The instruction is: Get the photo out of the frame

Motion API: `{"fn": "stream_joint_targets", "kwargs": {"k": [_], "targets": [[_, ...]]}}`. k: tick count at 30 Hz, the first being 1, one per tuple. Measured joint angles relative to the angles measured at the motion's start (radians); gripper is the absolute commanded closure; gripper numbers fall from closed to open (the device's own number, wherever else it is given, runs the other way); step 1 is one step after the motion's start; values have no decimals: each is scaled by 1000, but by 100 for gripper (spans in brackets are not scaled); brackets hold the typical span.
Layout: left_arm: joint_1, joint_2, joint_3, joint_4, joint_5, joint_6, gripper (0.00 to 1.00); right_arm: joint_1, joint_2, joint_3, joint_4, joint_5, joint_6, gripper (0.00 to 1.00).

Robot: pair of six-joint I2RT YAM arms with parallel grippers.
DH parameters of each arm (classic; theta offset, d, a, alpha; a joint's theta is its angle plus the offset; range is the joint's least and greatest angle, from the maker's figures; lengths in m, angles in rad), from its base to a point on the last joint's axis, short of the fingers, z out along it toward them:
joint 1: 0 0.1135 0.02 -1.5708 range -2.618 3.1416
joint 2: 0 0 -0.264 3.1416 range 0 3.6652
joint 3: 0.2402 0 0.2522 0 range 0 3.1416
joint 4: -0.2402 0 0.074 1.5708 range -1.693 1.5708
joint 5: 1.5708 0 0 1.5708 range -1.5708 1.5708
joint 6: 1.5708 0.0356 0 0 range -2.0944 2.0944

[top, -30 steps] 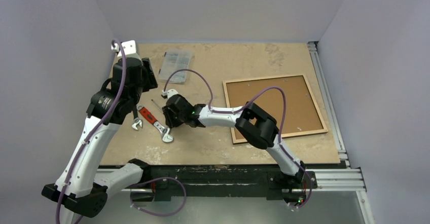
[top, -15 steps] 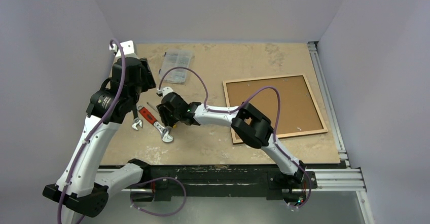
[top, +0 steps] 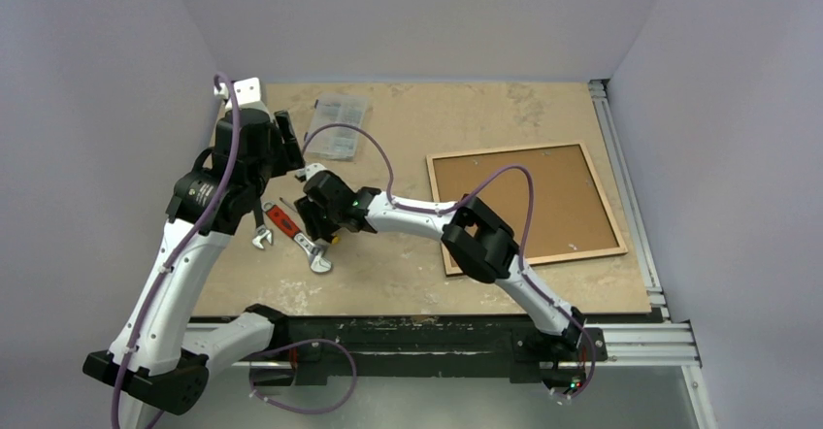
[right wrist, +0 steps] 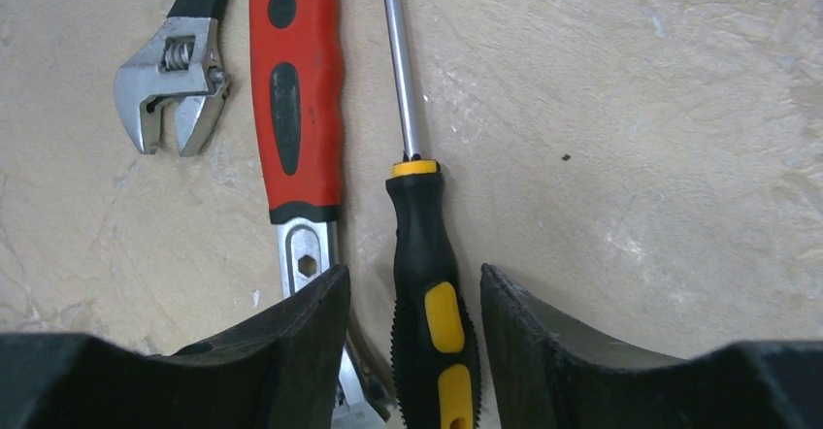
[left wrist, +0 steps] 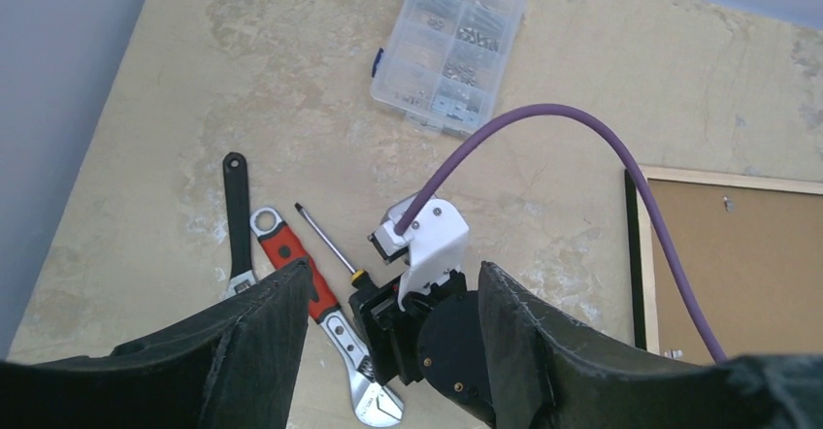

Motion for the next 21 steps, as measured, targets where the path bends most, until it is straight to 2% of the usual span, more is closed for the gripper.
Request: {"fn": "stream_joint_targets", "kwargs": {"k": [1,3,5,12,17,21], "targets": [[2,1,0,0,15,0,37,-2,2,12,-18,-2,-2,42],[6,2,0,2,38,0,36,-5,-15,7,-40,-3,-9,28],[10,2,0,3,55,0,35,-8,-61,-47,-40,-3,-18,22],[41,2,0,5,80,-2,30,-14,-303,-259,-22,9,-24,21],[68,8,-3,13,122,-12,29,-14,-532,-512,20,68,-8,21],[88,24,-40,68,245,-11,29,-14,-712,-743,16,145,31,21]]}}
